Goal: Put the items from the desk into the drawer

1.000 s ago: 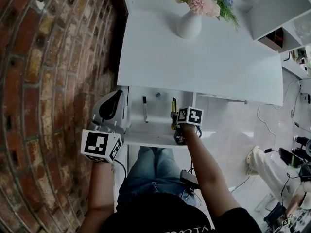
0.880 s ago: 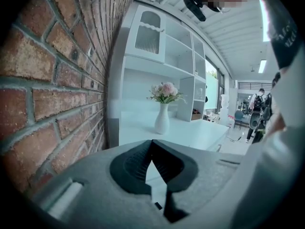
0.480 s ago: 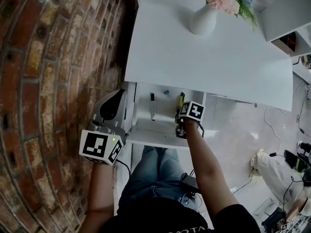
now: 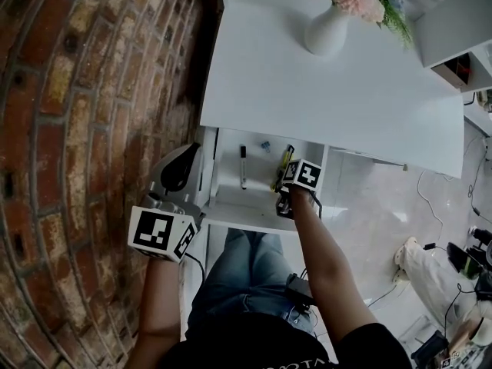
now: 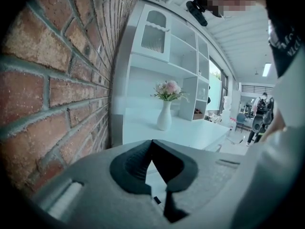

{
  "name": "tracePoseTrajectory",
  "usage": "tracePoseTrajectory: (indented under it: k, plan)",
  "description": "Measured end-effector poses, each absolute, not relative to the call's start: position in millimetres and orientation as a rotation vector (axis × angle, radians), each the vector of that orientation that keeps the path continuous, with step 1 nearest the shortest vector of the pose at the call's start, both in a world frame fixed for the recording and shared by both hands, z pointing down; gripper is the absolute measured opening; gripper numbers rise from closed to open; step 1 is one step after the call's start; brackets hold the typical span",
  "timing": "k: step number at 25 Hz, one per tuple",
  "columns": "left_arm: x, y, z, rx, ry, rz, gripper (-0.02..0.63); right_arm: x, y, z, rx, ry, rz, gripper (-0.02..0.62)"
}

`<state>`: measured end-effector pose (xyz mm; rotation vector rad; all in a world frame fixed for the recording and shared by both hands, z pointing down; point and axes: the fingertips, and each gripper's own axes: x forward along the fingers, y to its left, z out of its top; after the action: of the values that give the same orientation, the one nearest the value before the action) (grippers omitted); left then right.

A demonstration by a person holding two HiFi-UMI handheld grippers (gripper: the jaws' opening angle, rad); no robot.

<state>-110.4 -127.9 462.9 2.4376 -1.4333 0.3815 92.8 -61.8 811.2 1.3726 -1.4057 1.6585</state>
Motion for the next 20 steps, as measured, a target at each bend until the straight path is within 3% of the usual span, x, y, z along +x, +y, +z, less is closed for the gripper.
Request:
tracePoseTrajectory:
  k: [20]
  plan:
    - [-91.8, -153.6, 394.0, 2.568, -1.507, 0.3, -0.002, 105.3, -61.9, 686.5, 1.222, -1.643, 1.402, 0.183]
